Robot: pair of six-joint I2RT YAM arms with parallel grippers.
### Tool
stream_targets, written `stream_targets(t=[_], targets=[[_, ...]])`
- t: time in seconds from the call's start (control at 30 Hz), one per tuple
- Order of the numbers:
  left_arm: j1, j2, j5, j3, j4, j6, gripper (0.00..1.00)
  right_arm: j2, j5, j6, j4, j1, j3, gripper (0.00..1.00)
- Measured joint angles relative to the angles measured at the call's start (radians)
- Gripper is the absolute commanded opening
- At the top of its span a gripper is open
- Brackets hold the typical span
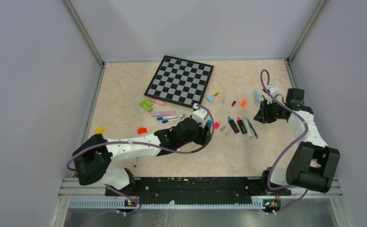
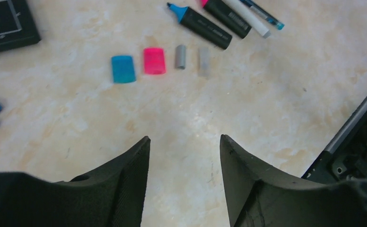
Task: Open the pen caps
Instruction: Pick up the pen from the center of the board.
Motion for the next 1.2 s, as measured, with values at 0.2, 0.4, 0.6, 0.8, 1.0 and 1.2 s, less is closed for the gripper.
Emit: stream_targets(t=[0.2, 0.4, 0.6, 0.8, 1.0, 1.2], targets=[[0.000, -0.190, -0.130, -0.147, -0.066, 0.003, 0.84, -0.039, -0.063, -0.032, 0.011, 0.000, -0.018, 0.26], [0.006, -0.430, -0.301, -0.264, -0.209, -0.068, 0.99, -0.041, -0.100, -0.050, 0.012, 0.000, -0.027, 0.26], [0.031, -0.679, -0.446, -0.391, -0.370, -0.241, 0.99, -0.041, -0.117, -0.060, 0.016, 0.000, -0.028, 0.26], [0.117, -0.750, -0.481, -0.418, -0.543, -0.389, 0.98, -0.043, -0.127, -0.064, 0.015, 0.000, -0.028, 0.26], [0.365, -0.705, -0.351, -0.420, -0.566, -0.374, 0.98, -0.048, -0.135, -0.066, 0.015, 0.000, -0.028, 0.26], [0.477, -0.549, -0.321, -0.360, -0.643, -0.355, 0.93, -0.055, -0.138, -0.067, 0.014, 0.000, -0.028, 0.26]])
